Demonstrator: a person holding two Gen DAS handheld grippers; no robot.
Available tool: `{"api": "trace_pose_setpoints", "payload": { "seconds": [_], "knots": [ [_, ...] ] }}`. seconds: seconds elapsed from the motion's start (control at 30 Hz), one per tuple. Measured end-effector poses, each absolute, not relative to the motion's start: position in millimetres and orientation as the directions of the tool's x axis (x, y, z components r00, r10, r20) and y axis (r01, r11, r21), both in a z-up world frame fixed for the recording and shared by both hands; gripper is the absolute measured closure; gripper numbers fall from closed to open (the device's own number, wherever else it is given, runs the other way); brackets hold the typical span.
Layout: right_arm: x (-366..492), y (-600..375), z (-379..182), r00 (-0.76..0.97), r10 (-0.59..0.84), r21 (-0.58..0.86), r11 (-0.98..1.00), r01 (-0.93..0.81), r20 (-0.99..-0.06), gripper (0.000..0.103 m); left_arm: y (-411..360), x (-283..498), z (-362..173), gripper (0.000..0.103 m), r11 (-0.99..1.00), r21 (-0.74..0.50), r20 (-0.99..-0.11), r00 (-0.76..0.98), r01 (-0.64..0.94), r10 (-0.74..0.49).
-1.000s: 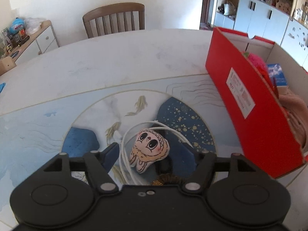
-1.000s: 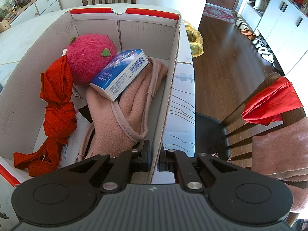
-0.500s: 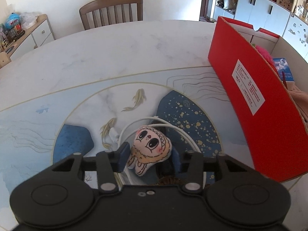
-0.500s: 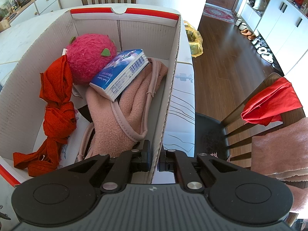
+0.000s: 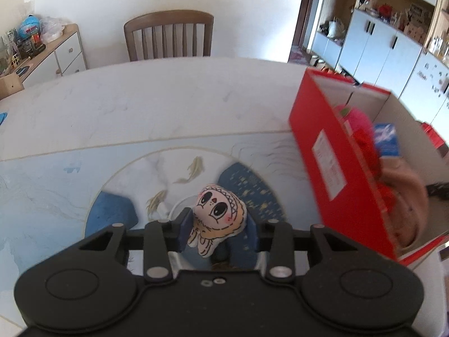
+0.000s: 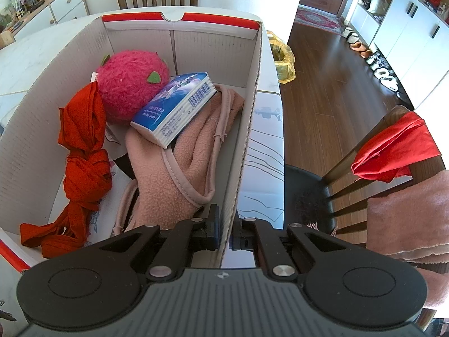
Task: Organize objects
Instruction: 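Carry the white plush toy into the box and release it by the red cloth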
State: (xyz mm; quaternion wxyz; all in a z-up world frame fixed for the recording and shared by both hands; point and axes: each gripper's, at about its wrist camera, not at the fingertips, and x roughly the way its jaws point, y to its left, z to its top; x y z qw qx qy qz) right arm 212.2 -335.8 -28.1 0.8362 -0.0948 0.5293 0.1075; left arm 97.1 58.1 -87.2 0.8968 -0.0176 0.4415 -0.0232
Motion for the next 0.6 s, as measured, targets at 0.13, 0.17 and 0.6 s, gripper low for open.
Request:
{"api": "trace_pose_setpoints", "payload": {
  "seconds": [0.13,0.17,0.6],
  "knots": [
    [211.9,-335.3,-27.2,0.417,0.08,-0.045,0.959,-0.28,-0.905,0.097,46.8,97.7,-67.6,0.065,0.994,-0.098,-0.772,0.626,0.055,-0.111],
    [211.9,-335.4,-27.2,0.417,0.08,-0.045,0.959,-0.28,-0.905,0.097,42.7,97.9,-62.8,0.065,0.992,-0.109,-0.766,0.63,0.067,-0.127],
    [212.1,-335.3,-26.5,0.419,0.082,-0.043,0.958,-0.282,-0.904,0.097,-37.3,110.3,-21.6,0.065,0.946,-0.146,-0.712,0.633,0.288,-0.303]
  ]
}}
